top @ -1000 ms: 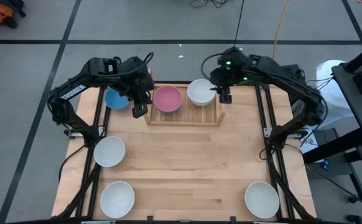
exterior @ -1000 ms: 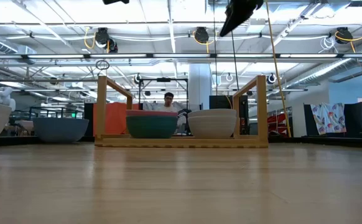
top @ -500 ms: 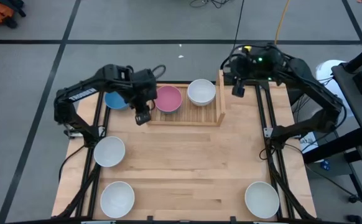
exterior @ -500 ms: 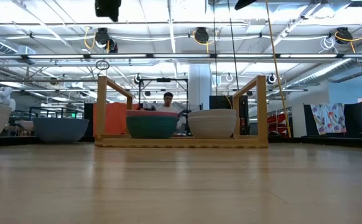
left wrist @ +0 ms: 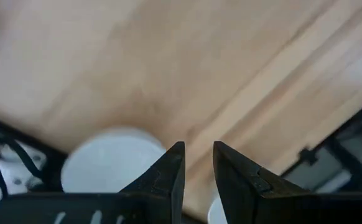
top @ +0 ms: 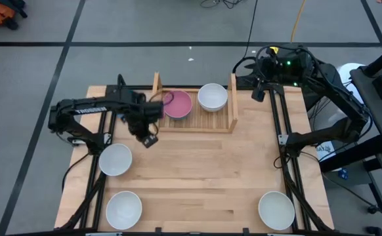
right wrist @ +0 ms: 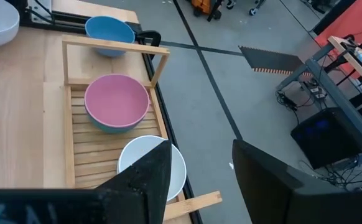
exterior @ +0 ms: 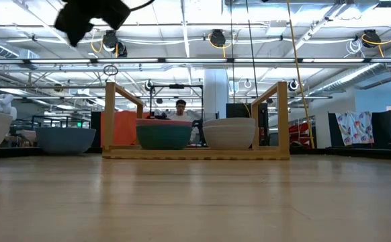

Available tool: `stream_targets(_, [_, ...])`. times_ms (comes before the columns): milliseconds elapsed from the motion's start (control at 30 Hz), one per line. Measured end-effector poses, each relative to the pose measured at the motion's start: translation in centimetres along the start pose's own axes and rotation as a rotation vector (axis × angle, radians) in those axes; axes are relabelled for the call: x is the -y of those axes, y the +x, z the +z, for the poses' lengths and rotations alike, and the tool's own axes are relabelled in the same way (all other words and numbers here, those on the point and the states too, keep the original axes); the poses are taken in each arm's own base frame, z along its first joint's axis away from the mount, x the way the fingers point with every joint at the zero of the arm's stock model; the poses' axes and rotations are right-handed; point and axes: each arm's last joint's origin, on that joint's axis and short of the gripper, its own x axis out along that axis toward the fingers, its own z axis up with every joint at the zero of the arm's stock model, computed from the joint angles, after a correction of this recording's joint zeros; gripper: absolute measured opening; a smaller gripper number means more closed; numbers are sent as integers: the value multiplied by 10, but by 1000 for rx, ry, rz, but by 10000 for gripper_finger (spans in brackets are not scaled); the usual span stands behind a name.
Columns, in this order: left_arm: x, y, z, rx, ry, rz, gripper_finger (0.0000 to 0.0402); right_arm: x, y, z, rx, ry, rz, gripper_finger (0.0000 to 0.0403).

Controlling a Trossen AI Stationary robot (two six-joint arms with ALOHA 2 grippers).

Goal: Place and stack bowls onto a shelf
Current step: Stack the bottom left white bowl on top of the other white bowl on the shelf

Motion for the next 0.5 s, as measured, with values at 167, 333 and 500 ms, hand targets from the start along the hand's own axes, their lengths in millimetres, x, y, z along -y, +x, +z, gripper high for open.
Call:
stream_targets(167, [16, 29, -25, -115, 207, 48, 88, 0, 0, 0, 0, 0, 0, 165])
stream_targets(333, [33, 56, -50, -182, 347, 103, 88, 0, 0, 0, 0, 0, 1, 165])
stream_targets(500, [51, 81, -75, -185, 493, 104, 88, 0, 0, 0, 0, 4, 1, 165])
